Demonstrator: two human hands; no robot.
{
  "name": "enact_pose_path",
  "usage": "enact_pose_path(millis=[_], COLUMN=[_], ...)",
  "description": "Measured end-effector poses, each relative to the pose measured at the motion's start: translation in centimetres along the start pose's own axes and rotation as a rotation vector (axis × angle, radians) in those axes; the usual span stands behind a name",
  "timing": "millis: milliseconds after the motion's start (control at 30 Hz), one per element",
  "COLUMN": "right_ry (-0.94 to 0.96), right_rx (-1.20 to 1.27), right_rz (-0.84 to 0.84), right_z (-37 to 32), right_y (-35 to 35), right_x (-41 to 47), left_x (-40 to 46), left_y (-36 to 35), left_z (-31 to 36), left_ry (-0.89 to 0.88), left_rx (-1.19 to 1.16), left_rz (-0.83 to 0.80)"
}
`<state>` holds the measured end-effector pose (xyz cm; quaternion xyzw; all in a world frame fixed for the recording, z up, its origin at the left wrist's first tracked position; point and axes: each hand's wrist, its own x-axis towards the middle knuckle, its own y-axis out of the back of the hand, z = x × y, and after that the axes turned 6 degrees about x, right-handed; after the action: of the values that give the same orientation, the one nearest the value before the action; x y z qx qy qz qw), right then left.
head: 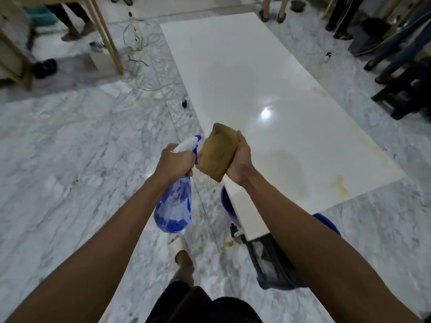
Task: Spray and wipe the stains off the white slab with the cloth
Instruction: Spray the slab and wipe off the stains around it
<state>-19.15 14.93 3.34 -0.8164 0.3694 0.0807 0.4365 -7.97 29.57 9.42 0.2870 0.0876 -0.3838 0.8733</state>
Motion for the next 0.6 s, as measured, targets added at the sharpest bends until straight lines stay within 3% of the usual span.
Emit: enact_pose_path(millis=[267, 600], right_ry=[0.009, 0.006], right_rx=[0.024, -0.011], right_rz=[0.047, 0.048], right_z=[-1.2, -6.1], right_y=[-12.2, -23.1], right_x=[14.8, 34.6], left_x=[15.6, 34.1], left_y=[11.6, 20.4], left_z=[3.3, 8.3], left_ry=[-0.024, -0.023], left_rx=[0.05, -0.006], left_rz=[0.015, 0.056])
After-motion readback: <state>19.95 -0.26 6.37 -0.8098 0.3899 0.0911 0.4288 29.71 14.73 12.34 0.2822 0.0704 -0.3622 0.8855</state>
